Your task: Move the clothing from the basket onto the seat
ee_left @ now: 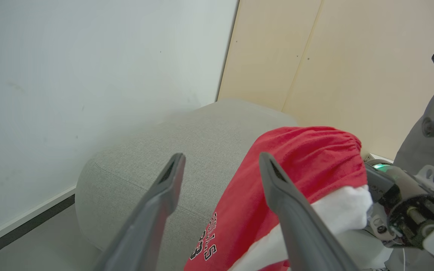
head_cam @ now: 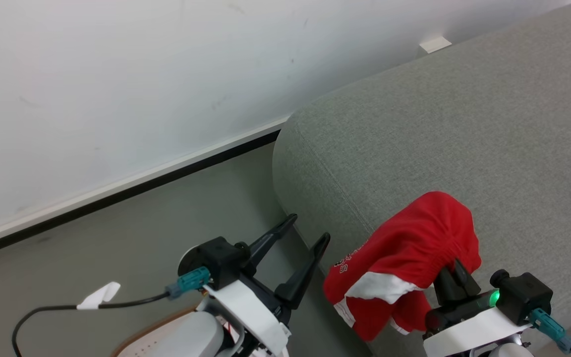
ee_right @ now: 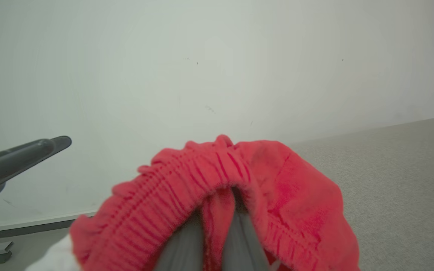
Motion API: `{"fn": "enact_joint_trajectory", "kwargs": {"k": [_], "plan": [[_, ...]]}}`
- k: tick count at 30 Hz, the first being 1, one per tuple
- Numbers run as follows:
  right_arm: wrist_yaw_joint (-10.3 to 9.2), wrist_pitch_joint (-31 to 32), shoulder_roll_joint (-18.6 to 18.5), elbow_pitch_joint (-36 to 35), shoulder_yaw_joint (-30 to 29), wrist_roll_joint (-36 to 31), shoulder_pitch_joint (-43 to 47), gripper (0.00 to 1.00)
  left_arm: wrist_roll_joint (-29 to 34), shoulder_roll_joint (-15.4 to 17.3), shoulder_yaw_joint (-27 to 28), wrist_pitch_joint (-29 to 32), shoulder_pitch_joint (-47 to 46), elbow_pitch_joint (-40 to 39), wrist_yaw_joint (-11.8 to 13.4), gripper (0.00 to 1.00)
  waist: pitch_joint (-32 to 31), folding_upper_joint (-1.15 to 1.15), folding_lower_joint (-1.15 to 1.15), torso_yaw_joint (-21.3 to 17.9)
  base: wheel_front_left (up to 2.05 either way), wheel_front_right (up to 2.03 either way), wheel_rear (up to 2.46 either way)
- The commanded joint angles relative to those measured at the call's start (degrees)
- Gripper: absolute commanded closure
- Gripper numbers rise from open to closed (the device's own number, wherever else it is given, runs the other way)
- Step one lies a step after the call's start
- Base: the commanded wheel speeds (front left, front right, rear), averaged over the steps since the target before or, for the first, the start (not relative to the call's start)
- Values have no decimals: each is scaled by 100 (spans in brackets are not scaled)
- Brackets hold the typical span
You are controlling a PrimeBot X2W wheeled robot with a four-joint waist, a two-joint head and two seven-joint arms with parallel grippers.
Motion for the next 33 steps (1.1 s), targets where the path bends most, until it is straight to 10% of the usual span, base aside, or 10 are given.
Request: {"fn": "enact_joint_trajectory", "kwargs": {"k": [1,33], "plan": [[-12,-12,3,-58,-35,37,-9,100,73,21,18,-2,47,-5,-19,0,59,0,0,-12,0,0,0],[-12,14,-1201,1215,-2886,-141,-3688,100,403,1058,-13,242,-1185,-1127,-65,0,2992,0,0,1533,0,0,0]]}}
